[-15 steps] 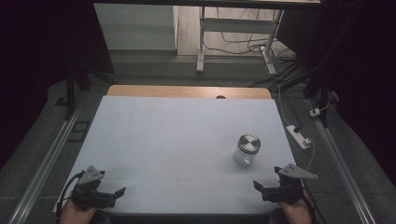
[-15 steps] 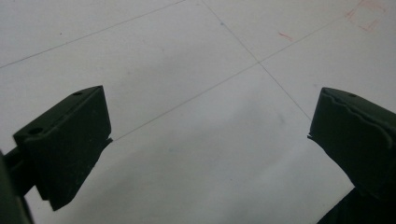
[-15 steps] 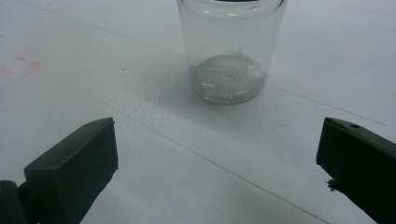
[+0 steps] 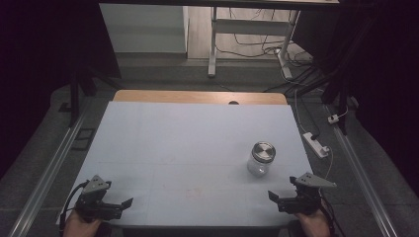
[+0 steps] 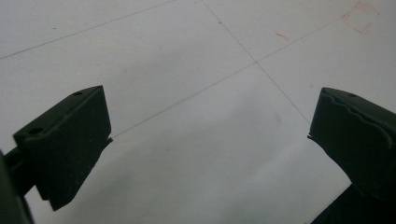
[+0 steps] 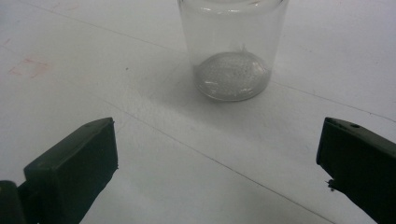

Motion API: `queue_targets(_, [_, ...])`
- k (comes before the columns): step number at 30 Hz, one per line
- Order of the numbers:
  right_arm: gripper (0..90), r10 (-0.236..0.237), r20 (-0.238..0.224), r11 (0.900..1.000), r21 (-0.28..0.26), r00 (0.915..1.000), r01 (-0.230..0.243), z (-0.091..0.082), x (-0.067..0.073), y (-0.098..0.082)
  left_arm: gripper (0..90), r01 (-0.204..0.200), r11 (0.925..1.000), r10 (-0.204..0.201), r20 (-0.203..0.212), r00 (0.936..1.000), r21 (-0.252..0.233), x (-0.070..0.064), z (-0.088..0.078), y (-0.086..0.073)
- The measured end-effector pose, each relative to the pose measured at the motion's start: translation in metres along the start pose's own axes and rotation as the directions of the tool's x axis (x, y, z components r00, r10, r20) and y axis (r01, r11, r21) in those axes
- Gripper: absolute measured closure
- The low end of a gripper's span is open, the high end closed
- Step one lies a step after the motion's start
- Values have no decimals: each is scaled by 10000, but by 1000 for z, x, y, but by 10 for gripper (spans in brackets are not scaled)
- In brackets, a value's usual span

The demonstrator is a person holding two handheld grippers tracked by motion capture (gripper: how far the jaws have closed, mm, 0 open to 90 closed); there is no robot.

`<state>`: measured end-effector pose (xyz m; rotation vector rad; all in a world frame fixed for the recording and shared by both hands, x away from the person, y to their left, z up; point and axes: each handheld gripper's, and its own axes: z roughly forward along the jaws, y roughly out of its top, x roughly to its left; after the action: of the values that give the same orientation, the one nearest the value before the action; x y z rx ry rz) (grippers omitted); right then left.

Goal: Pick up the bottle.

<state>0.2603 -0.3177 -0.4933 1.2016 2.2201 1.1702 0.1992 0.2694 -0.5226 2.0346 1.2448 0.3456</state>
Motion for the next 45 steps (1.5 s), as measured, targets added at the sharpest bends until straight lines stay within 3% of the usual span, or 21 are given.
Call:
queue_targets(10, [0,51,-36,10000,16,10000,-51,0,1,1,0,-55,9999,55,-1,10000,88,-1,1,0])
queue_targets(27, [0,-377,-180,9992,-170,9991,374,0,5,9,0,-57,9999,56,41,10000,126,0,1,0])
queue_targets(45, [0,-828,-214,9957,-438,9963,819,16,4,21,0,-68,9999,67,60,10000,154,0,1,1])
